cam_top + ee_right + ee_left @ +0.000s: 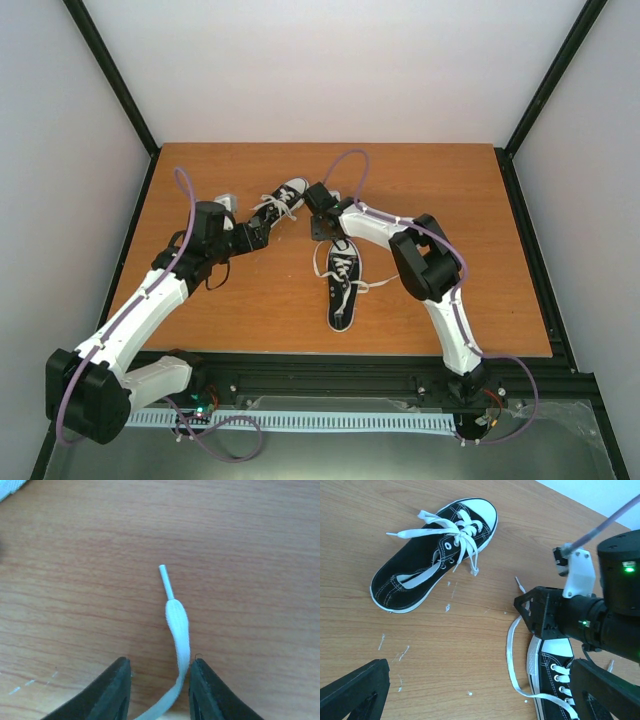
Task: Tie the shoes
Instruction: Move the shoe to the center of the board, then cross the shoelace with the shoelace.
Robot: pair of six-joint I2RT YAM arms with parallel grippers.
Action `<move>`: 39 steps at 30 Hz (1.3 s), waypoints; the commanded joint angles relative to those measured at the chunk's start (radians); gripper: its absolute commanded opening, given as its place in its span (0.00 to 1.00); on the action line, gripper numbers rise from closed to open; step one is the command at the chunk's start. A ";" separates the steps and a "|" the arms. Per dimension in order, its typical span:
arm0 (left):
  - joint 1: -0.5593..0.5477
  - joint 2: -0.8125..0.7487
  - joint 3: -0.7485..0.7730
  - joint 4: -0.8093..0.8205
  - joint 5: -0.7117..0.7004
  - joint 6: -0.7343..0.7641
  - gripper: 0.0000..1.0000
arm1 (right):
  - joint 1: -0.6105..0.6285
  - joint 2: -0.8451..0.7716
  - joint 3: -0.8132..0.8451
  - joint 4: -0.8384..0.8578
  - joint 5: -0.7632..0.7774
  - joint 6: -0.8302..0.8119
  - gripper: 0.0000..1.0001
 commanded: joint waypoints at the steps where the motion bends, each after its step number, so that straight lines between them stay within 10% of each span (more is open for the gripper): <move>1: -0.006 0.011 0.009 0.045 0.037 0.027 1.00 | -0.006 0.043 0.045 -0.010 -0.025 -0.031 0.30; 5: -0.011 0.025 -0.022 0.110 0.101 0.039 0.99 | -0.019 0.033 0.046 -0.010 -0.034 -0.028 0.03; 17: -0.126 0.265 -0.131 0.643 0.449 0.021 0.96 | -0.054 -0.438 -0.143 0.037 -0.069 -0.031 0.03; 39: -0.260 0.629 0.068 0.915 0.577 0.126 0.89 | -0.071 -0.866 -0.473 0.107 -0.197 0.076 0.03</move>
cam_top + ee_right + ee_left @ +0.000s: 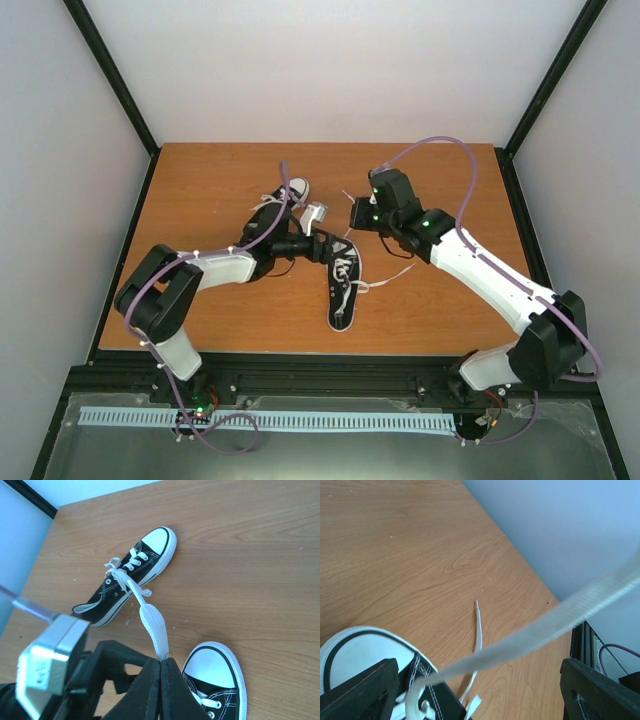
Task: Tie the shoes
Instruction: Cross the shoelace with the shoelace.
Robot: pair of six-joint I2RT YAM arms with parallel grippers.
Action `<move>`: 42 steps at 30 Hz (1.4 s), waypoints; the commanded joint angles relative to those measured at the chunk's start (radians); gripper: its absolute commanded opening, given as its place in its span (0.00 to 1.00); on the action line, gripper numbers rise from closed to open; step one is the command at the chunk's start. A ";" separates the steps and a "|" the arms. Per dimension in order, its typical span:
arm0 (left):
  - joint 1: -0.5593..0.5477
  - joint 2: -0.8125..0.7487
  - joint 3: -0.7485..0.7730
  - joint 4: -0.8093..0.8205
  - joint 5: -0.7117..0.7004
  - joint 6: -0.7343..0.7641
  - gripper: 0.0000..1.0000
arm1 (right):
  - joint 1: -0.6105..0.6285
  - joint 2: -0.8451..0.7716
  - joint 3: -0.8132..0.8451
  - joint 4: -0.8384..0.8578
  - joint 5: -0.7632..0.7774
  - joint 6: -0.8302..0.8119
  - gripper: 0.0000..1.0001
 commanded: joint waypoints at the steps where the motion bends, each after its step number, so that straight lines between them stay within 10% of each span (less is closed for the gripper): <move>1: -0.020 0.044 0.071 0.086 0.006 0.045 0.89 | -0.009 -0.053 -0.025 0.013 -0.017 0.021 0.03; 14: -0.053 0.075 0.086 0.126 0.033 -0.024 0.03 | -0.038 -0.087 -0.068 -0.005 0.010 0.038 0.03; 17: -0.054 0.031 0.056 0.094 -0.010 -0.049 0.01 | -0.049 -0.054 -0.093 -0.014 0.051 0.046 0.09; 21: -0.054 -0.028 0.048 -0.063 -0.086 -0.047 0.01 | -0.069 -0.013 -0.149 -0.037 0.098 0.075 0.72; 24: -0.050 -0.081 0.039 -0.183 -0.157 -0.069 0.01 | -0.075 -0.013 -0.221 -0.043 0.123 0.107 0.90; 42: -0.038 -0.159 0.060 -0.399 -0.158 -0.050 0.01 | -0.013 0.116 -0.398 -0.099 0.188 0.304 0.86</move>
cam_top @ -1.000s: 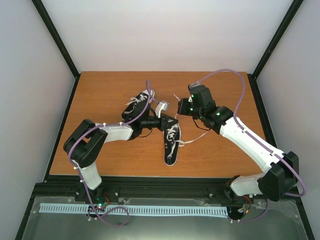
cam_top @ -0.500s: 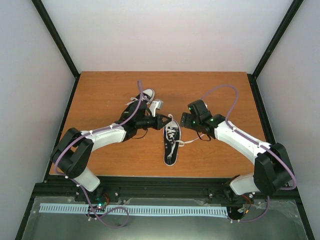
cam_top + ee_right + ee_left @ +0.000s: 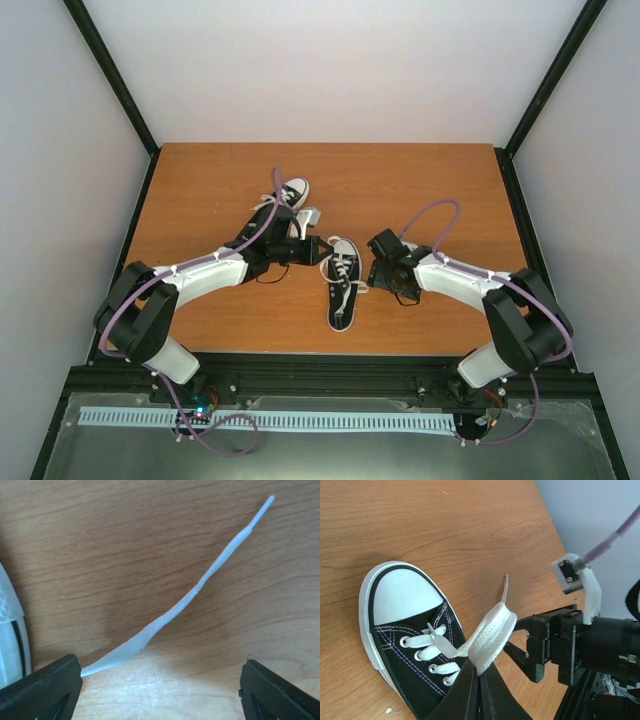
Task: Tie the shoes
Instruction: Cross the shoelace with the shoelace.
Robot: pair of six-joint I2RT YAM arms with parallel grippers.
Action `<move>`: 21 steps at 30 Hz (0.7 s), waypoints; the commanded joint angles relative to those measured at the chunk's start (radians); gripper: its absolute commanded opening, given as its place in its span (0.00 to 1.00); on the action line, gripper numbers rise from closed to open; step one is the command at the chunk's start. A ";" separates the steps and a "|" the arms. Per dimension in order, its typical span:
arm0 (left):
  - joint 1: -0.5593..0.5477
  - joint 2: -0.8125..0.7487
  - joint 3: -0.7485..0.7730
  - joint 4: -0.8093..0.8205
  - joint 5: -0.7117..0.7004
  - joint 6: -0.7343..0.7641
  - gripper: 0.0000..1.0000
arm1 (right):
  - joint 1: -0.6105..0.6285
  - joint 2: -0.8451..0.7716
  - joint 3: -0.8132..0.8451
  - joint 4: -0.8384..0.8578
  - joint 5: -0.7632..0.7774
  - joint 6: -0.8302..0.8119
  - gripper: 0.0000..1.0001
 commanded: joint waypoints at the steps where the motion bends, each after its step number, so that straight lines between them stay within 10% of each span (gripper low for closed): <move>1: 0.002 -0.031 0.018 -0.029 0.024 0.045 0.01 | 0.018 0.056 0.037 0.004 0.042 0.039 0.82; 6: 0.002 -0.032 0.026 -0.053 0.035 0.070 0.01 | 0.024 0.106 0.045 0.005 0.060 0.050 0.63; 12: 0.002 -0.013 0.057 -0.105 0.055 0.098 0.01 | 0.024 0.124 0.043 0.028 0.099 0.058 0.04; 21: 0.002 0.049 0.122 -0.137 0.147 0.110 0.03 | 0.022 -0.216 0.039 -0.064 0.267 0.044 0.03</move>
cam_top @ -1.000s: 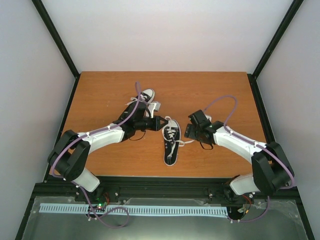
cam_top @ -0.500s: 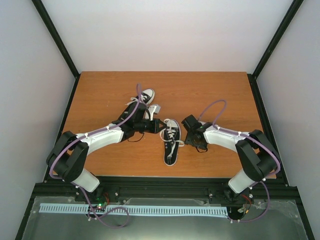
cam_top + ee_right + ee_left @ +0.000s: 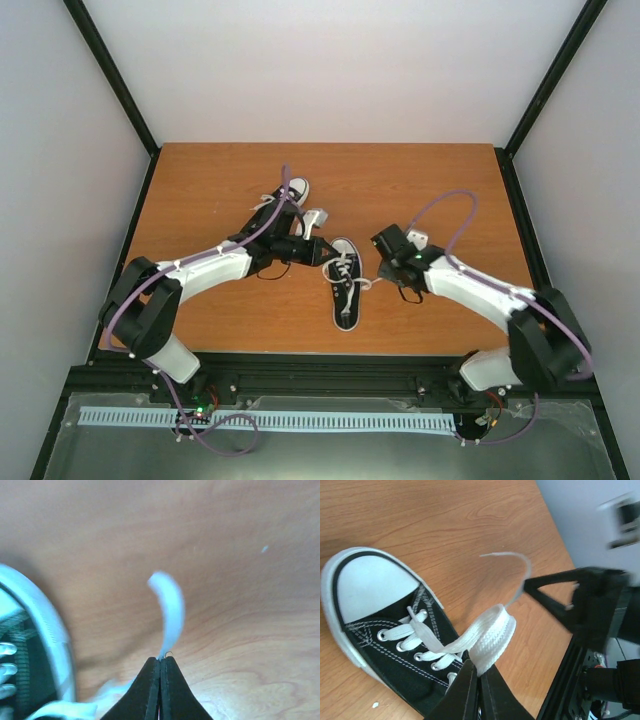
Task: Tie the shoes
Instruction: Cross the shoelace with the shoelace.
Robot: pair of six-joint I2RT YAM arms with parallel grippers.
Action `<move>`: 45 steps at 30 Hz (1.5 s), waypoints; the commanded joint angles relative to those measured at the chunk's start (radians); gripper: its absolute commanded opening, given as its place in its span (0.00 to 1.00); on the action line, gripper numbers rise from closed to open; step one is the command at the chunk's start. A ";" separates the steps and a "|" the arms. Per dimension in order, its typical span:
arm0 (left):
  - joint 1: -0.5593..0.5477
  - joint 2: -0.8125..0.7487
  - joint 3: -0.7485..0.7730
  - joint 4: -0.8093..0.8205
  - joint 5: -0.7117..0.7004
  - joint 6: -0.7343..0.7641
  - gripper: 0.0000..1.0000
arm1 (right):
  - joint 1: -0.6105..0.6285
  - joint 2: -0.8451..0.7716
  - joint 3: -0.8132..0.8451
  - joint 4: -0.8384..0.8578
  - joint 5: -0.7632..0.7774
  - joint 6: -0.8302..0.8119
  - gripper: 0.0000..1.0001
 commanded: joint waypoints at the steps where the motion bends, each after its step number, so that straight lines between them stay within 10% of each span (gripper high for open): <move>1: 0.002 0.032 0.071 -0.030 0.069 0.020 0.03 | 0.001 -0.217 0.019 -0.045 0.140 -0.024 0.03; 21: -0.022 0.176 0.200 0.003 0.220 0.061 0.11 | 0.001 -0.356 0.212 0.171 -0.213 -0.289 0.03; 45: -0.038 0.266 0.213 0.086 0.293 0.084 0.22 | 0.001 -0.292 0.243 0.207 -0.257 -0.299 0.03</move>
